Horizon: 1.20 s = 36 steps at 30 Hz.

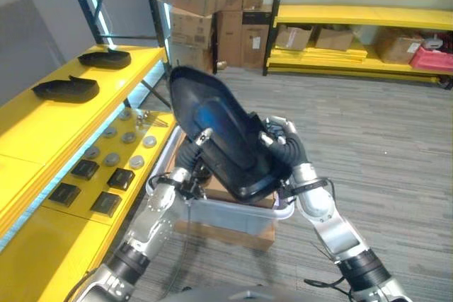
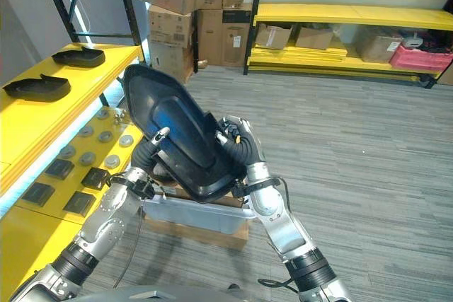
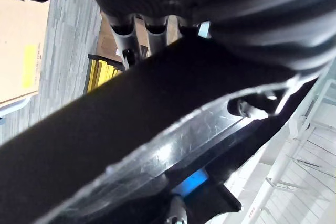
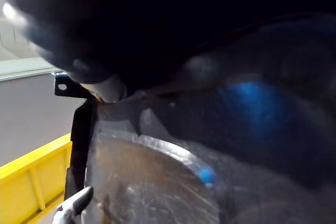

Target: Move parts from the plastic box to the shelf.

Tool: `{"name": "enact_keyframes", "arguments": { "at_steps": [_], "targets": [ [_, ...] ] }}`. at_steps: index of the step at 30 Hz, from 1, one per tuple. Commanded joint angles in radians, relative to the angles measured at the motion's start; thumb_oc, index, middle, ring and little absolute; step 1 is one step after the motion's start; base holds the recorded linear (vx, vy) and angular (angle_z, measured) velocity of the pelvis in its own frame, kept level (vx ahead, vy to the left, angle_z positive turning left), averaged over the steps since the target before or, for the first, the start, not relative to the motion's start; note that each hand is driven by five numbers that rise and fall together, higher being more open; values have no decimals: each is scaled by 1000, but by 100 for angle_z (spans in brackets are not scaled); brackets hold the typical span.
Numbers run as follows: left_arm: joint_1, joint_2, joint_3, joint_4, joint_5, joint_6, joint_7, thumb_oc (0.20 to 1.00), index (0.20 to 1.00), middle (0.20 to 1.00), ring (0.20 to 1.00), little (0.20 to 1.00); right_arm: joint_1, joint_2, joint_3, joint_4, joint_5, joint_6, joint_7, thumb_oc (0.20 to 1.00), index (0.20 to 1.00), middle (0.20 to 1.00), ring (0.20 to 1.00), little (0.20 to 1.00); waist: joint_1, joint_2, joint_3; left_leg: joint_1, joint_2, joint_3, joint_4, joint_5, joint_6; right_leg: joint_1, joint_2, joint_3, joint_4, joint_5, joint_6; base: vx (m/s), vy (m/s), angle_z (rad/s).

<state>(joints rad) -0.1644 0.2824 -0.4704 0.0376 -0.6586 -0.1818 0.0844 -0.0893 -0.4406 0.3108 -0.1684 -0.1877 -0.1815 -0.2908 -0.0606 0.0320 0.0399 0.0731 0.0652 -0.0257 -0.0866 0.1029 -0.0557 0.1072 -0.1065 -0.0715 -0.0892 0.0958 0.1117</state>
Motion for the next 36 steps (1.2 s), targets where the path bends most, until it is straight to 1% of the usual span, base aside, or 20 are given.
{"name": "enact_keyframes", "arguments": {
  "at_steps": [1, 3, 10, 12, 13, 16, 18, 21, 22, 23, 24, 25, 26, 27, 28, 30, 31, 32, 33, 36],
  "targets": [
    [-101, 47, 6, 30, 185, -59, -28, 200, 200, 200, 200, 200, -81, 46, 18, -85, 120, -119, 63, 200, 200, 200, 200, 200, 21, -38, 18, 71, 27, 24, -1, -148, 6, 14, -44, -33, 66, -140, 16, 5, -9, 5],
    [-93, 64, 13, 28, 256, -69, -31, 200, 200, 200, 200, 200, -76, 43, 19, -78, 141, -121, 90, 200, 200, 200, 200, 200, 26, -40, 19, 71, 27, 20, -1, -147, 5, 15, -44, -37, 67, -141, 16, 2, -9, 4],
    [-63, 81, 37, 22, 320, -84, -27, 200, 200, 200, 200, 200, -63, 46, 42, -71, 190, -129, 149, 200, 200, 200, 200, 200, 38, -42, 22, 68, 28, 13, -1, -144, 3, 18, -45, -45, 67, -144, 15, -2, -11, 6],
    [-38, 98, 75, 26, 434, -110, 7, 200, 200, 200, 200, 200, -71, 38, 91, -57, 248, -143, 221, 200, 200, 200, 200, 200, 54, -47, 29, 66, 30, 1, -1, -142, 1, 18, -45, -53, 69, -147, 14, -10, -32, 13],
    [-38, 98, 75, 26, 434, -110, 7, 200, 200, 200, 200, 200, -71, 38, 91, -57, 248, -143, 221, 200, 200, 200, 200, 200, 54, -47, 29, 66, 30, 1, -1, -142, 1, 18, -45, -53, 69, -147, 14, 4, -42, 7],
    [27, 125, 172, -14, 467, -151, 53, 200, 200, 200, 200, 200, -94, 48, 149, -28, 355, -150, 304, 200, 200, 200, 200, 200, 90, -53, 39, 60, 37, -11, 14, -139, -8, 29, -42, -66, 67, -154, 11, 28, -64, 9],
    [56, 143, 221, -42, 482, -163, 73, 200, 200, 200, 200, 200, -118, 54, 170, -11, 377, -153, 325, 200, 200, 200, 200, 200, 110, -54, 53, 42, 42, -27, 39, -140, -15, 31, -40, -77, 73, -161, 7, -6, -50, 8],
    [73, 154, 247, -61, 490, -169, 80, 200, 200, 200, 200, 200, -133, 57, 186, -3, 388, -155, 339, 200, 200, 200, 200, 200, 121, -52, 62, 28, 44, -41, 54, -139, -19, 32, -38, -90, 77, -166, 4, -27, -52, 26],
    [102, 167, 288, -99, 500, -178, 91, 200, 200, 200, 200, 200, -162, 64, 204, 9, 404, -159, 355, 200, 200, 200, 200, 200, 155, -49, 80, -3, 47, -82, 69, -124, -33, 39, -34, -128, 77, -174, -4, -77, -134, 38],
    [115, 171, 309, -122, 500, -189, 95, 200, 200, 200, 200, 200, -185, 66, 211, 24, 402, -163, 358, 200, 200, 200, 200, 200, 199, -40, 104, -36, 46, -143, 78, -103, -56, 55, -29, -189, 77, -188, -15, -73, -183, 84],
    [114, 171, 315, -129, 490, -194, 93, 200, 200, 200, 200, 200, -197, 67, 213, 31, 405, -166, 357, 200, 200, 200, 200, 200, 219, -38, 113, -56, 48, -176, 81, -98, -70, 67, -25, -227, 74, -205, -20, -39, -121, 130],
    [114, 171, 315, -129, 490, -194, 93, 200, 200, 200, 200, 200, -197, 67, 213, 31, 405, -166, 357, 200, 200, 200, 200, 200, 219, -38, 113, -56, 48, -176, 81, -98, -70, 67, -25, -227, 74, -205, -20, -50, -69, 177],
    [108, 157, 319, -150, 432, -198, 72, 200, 200, 200, 200, 200, -224, 65, 215, 52, 410, -169, 358, 200, 200, 200, 200, 200, 236, -30, 120, -123, 42, -229, 88, -66, -89, 80, -30, -323, 64, -215, -24, -57, -12, 190],
    [102, 153, 320, -148, 422, -202, 73, 200, 200, 200, 200, 200, -233, 58, 214, 61, 410, -170, 356, 200, 200, 200, 200, 200, 243, -29, 123, -149, 50, -210, 93, -56, -96, 90, -32, -355, 60, -224, -27, -49, 33, 171],
    [93, 150, 319, -148, 421, -206, 73, 200, 200, 200, 200, 200, -245, 48, 213, 72, 406, -171, 355, 200, 200, 200, 200, 200, 234, -29, 122, -177, 67, -154, 99, -45, -99, 95, -39, -392, 58, -228, -26, 11, 100, 188],
    [92, 150, 325, -158, 405, -206, 62, 200, 200, 200, 200, 200, -266, 36, 218, 87, 401, -171, 356, 200, 200, 200, 200, 200, 220, -31, 116, -207, 121, 53, 98, -35, -84, 101, -52, -454, 59, -231, -22, 12, 114, 205],
    [94, 151, 326, -159, 404, -205, 61, 200, 200, 200, 200, 200, -266, 37, 219, 88, 401, -172, 356, 416, 416, 416, 416, 416, 222, -33, 114, -207, 121, 56, 96, -35, -84, 98, -54, -451, 60, -232, -22, 74, 61, 150],
    [102, 154, 332, -168, 403, -205, 55, 200, 200, 200, 200, 200, -261, 30, 213, 84, 395, -172, 357, 416, 416, 416, 416, 416, 206, -36, 108, -211, 159, 166, 99, -38, -81, 111, -57, -468, 63, -245, -19, 109, 135, 86],
    [123, 170, 346, -185, 410, -200, 41, 200, 200, 200, 200, 200, -242, 28, 204, 69, 399, -169, 365, 1000, 1000, 1000, 1000, 1000, 198, -30, 92, -202, 197, 306, 84, -17, -80, 117, -66, -502, 69, -243, -17, 106, 133, 52],
    [127, 170, 347, -188, 410, -199, 41, 200, 200, 200, 200, 200, -240, 28, 204, 67, 400, -168, 366, 1000, 1000, 1000, 1000, 1000, 199, -30, 89, -200, 196, 308, 79, -14, -80, 115, -66, -502, 69, -243, -17, 70, 96, 124]
  ]
}}
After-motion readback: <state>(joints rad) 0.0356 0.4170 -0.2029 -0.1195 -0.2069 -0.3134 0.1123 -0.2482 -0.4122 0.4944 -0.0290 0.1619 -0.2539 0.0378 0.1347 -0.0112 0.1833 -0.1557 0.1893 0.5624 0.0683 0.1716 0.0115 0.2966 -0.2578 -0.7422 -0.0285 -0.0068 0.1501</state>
